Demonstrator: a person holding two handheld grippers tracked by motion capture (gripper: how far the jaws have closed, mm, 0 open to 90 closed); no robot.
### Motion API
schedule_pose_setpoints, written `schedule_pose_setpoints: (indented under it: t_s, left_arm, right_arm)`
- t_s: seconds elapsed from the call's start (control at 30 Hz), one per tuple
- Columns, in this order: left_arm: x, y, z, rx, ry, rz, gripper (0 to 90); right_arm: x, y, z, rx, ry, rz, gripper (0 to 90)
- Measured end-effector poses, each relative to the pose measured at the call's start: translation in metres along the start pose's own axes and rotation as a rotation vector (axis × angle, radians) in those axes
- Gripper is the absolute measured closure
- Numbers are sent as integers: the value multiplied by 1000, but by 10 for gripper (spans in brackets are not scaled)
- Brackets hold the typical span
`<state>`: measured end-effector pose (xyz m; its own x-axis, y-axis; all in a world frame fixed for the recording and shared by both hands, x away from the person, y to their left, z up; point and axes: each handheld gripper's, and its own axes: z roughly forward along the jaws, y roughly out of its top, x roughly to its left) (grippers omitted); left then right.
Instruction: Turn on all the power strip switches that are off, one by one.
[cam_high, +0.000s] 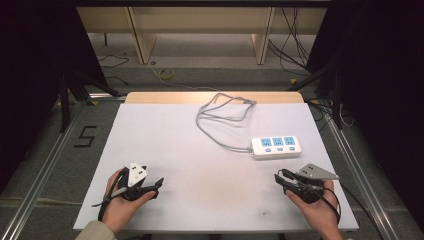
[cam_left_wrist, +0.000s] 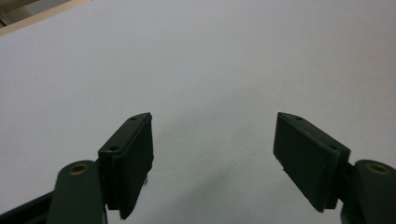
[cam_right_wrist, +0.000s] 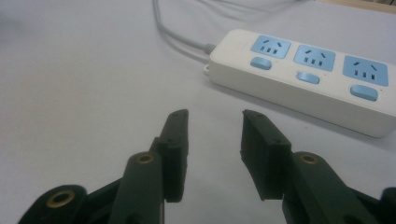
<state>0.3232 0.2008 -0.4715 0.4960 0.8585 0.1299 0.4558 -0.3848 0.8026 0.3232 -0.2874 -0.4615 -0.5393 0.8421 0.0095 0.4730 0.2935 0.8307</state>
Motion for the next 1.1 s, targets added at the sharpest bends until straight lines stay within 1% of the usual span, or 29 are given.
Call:
schedule_pose_setpoints:
  t_s: [0.13, 0.2, 0.23, 0.27, 0.37, 0.47, 0.7, 0.83, 1.1]
  left_arm:
    - [0, -1, -1, 0, 2, 1, 291]
    - [0, -1, -1, 1, 2, -2, 292]
    - [0, -1, -1, 3, 3, -1, 292]
    - [1, -1, -2, 3, 5, 0, 293]
    - [0, -1, -2, 0, 8, 2, 294]
    - [0, -1, -2, -3, 8, 2, 295]
    - [0, -1, -2, -1, 9, 0, 297]
    - [0, -1, -2, 1, 10, 6, 298]
    - [-1, -1, -1, -3, 12, 6, 300]
  right_arm:
    - [1, 1, 0, 25, -5, -16, 709]
    - [1, 3, -1, 31, -7, -23, 760]
    - [1, 3, -1, 31, -7, -23, 760]
    - [2, 5, -2, 48, -13, -36, 816]
    - [3, 7, -2, 71, -26, -44, 893]
    - [2, 9, -3, 80, -27, -43, 900]
    - [-1, 14, -3, 109, -34, -22, 900]
    - [-3, 17, -4, 122, -40, -18, 900]
    - [-5, 25, -1, 148, -44, -6, 900]
